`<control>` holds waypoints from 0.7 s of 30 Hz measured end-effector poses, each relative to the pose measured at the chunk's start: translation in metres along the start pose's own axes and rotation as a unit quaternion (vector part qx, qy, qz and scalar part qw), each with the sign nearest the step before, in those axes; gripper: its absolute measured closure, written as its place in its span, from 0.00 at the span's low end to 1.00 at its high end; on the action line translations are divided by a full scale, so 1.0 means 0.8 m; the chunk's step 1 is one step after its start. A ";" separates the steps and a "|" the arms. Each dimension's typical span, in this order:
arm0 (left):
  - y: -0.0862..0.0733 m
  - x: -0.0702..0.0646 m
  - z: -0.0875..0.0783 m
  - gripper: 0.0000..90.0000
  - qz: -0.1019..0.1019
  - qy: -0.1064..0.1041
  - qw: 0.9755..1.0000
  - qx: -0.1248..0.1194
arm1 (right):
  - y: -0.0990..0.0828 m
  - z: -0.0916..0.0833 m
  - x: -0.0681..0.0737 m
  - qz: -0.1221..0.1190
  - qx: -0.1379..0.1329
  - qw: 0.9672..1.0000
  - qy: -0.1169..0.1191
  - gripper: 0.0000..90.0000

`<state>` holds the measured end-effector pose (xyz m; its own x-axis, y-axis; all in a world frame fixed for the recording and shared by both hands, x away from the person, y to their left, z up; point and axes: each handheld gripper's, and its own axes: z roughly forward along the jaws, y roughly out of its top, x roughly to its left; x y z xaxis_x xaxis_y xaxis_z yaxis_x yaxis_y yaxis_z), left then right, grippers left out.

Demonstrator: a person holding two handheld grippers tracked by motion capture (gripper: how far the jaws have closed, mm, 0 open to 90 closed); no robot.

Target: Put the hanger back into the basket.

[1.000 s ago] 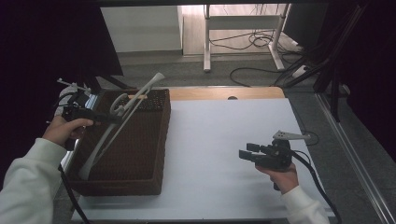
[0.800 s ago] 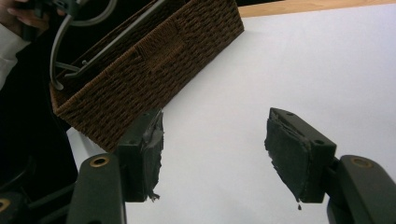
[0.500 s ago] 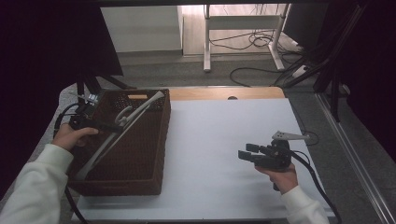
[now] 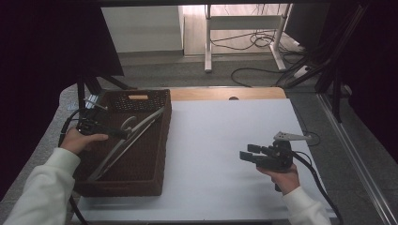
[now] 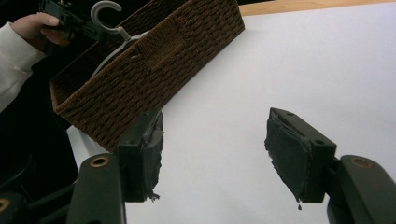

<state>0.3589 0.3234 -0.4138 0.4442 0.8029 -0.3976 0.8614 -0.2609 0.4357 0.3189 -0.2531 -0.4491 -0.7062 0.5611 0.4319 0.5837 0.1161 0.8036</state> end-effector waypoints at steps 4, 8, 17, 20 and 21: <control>-0.004 -0.003 0.003 0.20 0.007 0.006 1.000 0.026 | 0.000 0.000 0.001 -0.001 0.000 1.000 0.001 0.41; -0.012 -0.004 0.005 0.15 0.026 0.002 0.999 0.035 | 0.001 -0.002 0.000 -0.002 0.000 1.000 0.000 0.41; -0.019 -0.007 -0.009 0.13 0.038 -0.010 0.999 0.005 | 0.000 -0.001 0.001 -0.002 0.001 1.000 0.000 0.41; -0.019 -0.009 -0.010 0.14 0.040 -0.013 0.999 -0.004 | 0.000 -0.002 0.001 -0.001 0.001 1.000 0.001 0.41; -0.019 -0.011 -0.011 0.14 0.041 -0.014 0.999 -0.006 | 0.000 -0.002 0.001 -0.001 0.001 1.000 0.000 0.41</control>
<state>0.3403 0.3251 -0.4099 0.5198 0.7639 -0.3824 0.8191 -0.3184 0.4772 0.3177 -0.2538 -0.4482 -0.7081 0.5603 0.4298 0.5825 0.1194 0.8040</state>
